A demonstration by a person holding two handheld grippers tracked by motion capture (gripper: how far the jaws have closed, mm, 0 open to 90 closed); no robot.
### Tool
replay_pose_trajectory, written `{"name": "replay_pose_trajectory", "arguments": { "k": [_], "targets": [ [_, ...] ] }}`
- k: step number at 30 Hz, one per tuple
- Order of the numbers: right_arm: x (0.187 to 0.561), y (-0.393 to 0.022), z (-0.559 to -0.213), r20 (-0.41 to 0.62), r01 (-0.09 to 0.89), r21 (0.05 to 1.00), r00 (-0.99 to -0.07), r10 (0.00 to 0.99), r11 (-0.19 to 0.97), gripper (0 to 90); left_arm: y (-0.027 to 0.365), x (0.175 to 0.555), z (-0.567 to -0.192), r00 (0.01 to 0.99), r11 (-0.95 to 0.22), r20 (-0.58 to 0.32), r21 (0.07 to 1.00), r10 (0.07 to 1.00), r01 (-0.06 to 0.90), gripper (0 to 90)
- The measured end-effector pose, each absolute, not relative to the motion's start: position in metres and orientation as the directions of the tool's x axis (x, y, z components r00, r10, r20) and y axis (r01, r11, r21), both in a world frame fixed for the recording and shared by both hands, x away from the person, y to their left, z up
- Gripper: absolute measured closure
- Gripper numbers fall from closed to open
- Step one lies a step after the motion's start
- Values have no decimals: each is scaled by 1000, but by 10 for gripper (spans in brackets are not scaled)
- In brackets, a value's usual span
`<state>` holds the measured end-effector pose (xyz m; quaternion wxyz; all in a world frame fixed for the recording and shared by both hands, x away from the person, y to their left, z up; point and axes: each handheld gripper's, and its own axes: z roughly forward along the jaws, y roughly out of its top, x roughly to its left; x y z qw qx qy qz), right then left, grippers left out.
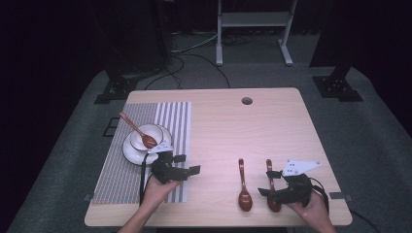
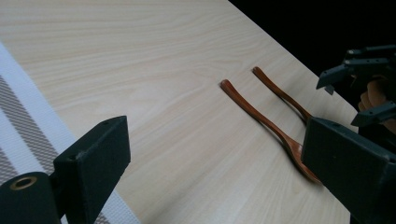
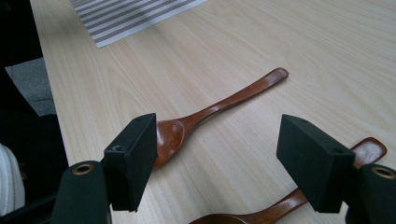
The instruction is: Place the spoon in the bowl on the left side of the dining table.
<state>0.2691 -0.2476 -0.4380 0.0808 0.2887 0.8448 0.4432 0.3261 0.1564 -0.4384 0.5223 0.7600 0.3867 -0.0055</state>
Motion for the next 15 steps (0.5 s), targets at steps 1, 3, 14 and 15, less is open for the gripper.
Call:
{"name": "replay_pose_trajectory", "arguments": {
  "k": [1,3,14,15],
  "targets": [
    [269,-248,-438,119,417,795,-820,560,441,277,154,325,-439,705,-165,-411,787,578,594,72],
    [269,-248,-438,118,415,796,-820,560,440,276,149,323,-439,715,-183,-403,787,571,589,72],
    [269,-249,-439,123,422,796,-815,566,434,276,137,318,-442,751,-262,-352,785,559,562,72],
    [269,-249,-439,124,423,796,-815,566,434,276,137,318,-443,754,-268,-346,784,559,559,72]
  ]
}}
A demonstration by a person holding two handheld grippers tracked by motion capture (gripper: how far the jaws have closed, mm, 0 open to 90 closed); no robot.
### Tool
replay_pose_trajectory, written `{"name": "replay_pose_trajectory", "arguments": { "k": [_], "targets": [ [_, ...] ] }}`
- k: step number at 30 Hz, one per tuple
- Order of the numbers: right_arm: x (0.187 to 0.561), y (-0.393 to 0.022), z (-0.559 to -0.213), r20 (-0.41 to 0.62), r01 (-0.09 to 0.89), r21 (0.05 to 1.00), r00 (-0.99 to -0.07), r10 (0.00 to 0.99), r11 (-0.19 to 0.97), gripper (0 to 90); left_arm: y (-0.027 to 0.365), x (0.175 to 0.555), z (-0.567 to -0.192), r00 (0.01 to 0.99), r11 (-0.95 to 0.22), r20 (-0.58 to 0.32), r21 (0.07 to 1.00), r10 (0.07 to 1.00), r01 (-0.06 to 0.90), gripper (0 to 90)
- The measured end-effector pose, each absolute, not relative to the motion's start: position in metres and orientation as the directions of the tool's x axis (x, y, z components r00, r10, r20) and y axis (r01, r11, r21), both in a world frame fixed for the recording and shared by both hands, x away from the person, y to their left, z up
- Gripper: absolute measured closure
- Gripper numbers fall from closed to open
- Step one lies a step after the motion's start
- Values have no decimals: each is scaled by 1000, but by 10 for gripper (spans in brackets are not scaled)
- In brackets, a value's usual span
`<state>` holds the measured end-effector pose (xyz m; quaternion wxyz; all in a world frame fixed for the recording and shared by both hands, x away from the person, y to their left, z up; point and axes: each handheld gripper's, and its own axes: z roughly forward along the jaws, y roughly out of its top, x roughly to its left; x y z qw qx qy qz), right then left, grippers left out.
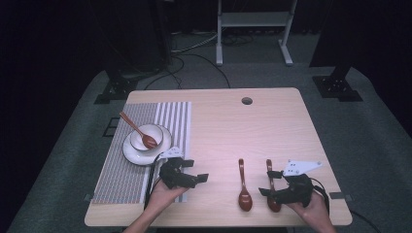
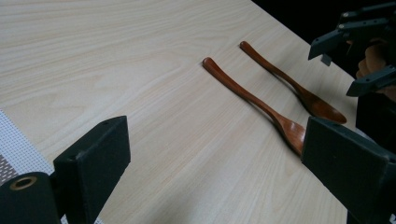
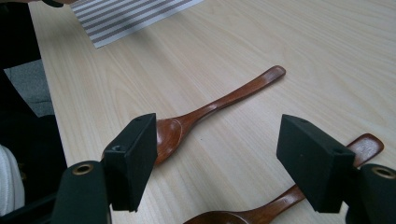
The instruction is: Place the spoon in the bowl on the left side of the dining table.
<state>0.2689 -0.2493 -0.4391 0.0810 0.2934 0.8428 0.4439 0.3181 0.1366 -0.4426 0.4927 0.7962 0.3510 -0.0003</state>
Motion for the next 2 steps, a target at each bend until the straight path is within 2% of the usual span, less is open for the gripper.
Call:
{"name": "replay_pose_trajectory", "arguments": {
  "k": [2],
  "targets": [
    [269,-249,-439,122,422,795,-815,566,436,276,137,319,-443,755,-271,-343,785,559,558,72]
  ]
}}
